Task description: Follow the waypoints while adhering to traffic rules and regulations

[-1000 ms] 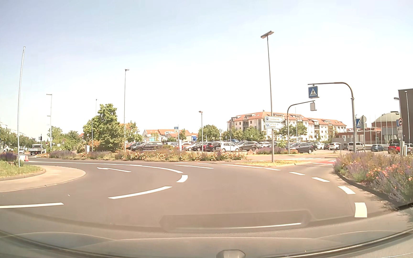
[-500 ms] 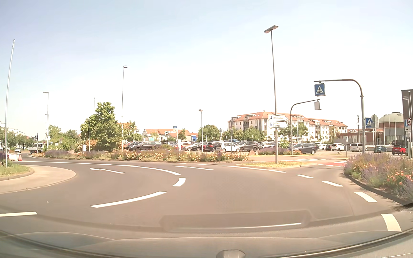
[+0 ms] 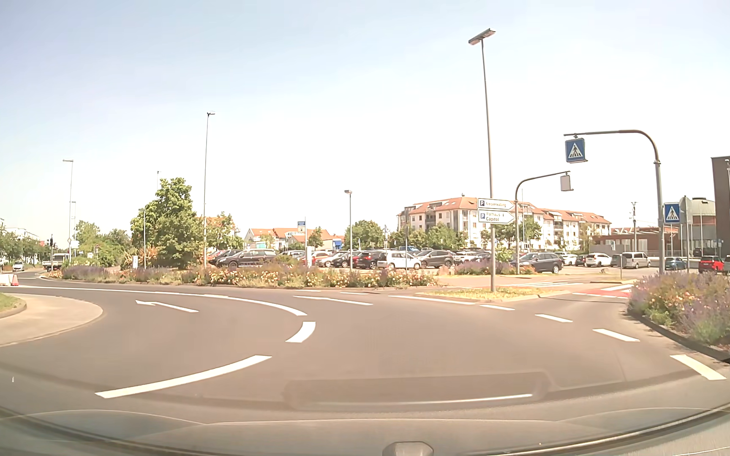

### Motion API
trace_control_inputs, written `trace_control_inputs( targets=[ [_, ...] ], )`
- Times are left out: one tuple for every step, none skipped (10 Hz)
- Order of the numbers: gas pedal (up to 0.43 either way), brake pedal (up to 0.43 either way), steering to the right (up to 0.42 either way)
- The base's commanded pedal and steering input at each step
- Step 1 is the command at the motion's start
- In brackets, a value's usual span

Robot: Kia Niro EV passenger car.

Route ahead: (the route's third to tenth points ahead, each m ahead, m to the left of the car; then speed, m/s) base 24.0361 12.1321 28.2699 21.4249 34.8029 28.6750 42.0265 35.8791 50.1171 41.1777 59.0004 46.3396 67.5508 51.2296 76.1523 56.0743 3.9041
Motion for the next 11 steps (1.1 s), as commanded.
trace_control_inputs(
  targets=[
    [0.268, 0.0, 0.036],
    [0.24, 0.0, 0.037],
    [0.189, 0.0, 0.036],
    [0.138, 0.0, 0.034],
    [0.087, 0.0, 0.033],
    [0.059, 0.0, 0.032],
    [0.0, 0.0, 0.031],
    [0.0, 0.0, 0.031],
    [0.0, 0.0, 0.03],
    [0.0, 0.0, 0.03],
    [0.0, 0.0, 0.029]
  ],
)
